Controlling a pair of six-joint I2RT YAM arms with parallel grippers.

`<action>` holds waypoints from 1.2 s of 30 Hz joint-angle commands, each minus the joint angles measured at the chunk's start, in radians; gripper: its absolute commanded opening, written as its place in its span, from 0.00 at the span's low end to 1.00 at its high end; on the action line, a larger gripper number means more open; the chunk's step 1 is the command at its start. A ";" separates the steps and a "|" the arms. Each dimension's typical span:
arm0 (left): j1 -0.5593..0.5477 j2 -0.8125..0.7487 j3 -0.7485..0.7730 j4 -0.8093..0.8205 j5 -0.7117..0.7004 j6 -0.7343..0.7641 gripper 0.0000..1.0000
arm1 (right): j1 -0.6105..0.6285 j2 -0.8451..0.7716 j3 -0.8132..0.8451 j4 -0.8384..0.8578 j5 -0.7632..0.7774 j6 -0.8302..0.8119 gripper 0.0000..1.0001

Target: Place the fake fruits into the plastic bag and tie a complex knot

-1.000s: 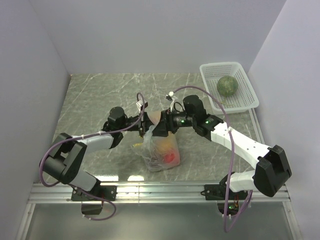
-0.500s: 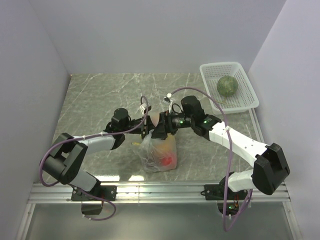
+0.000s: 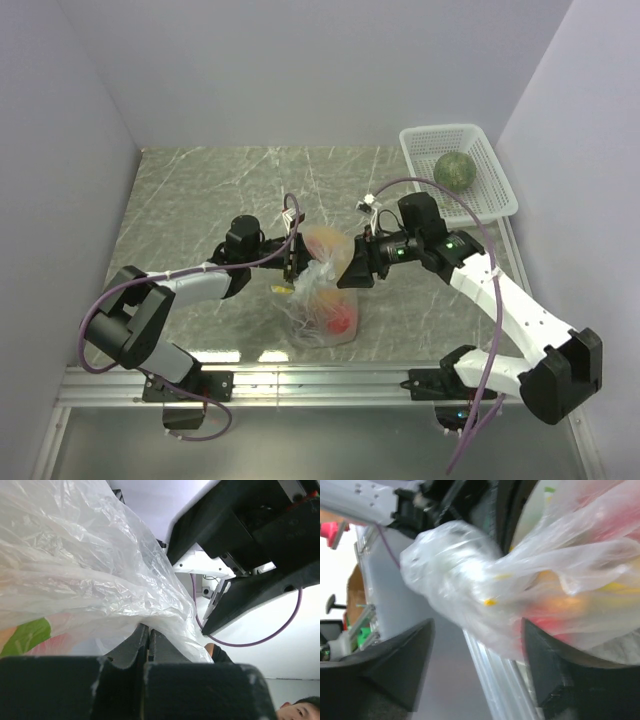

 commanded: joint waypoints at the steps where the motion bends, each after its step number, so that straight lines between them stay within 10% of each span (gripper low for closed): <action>1: 0.000 -0.006 0.036 0.026 0.018 0.023 0.00 | -0.007 -0.041 0.002 -0.038 -0.080 -0.045 0.65; 5: 0.000 -0.003 0.045 0.015 0.024 0.038 0.00 | 0.004 -0.013 -0.044 0.133 -0.062 0.073 0.32; 15: -0.014 -0.009 0.059 -0.035 0.031 0.075 0.00 | 0.084 0.071 -0.002 0.316 0.045 0.179 0.30; 28: -0.045 -0.025 0.012 -0.004 0.029 0.064 0.00 | 0.153 0.116 0.047 0.361 0.131 0.212 0.41; 36: -0.025 -0.026 0.024 0.073 0.015 0.029 0.00 | 0.145 0.022 0.044 0.079 0.153 -0.019 0.66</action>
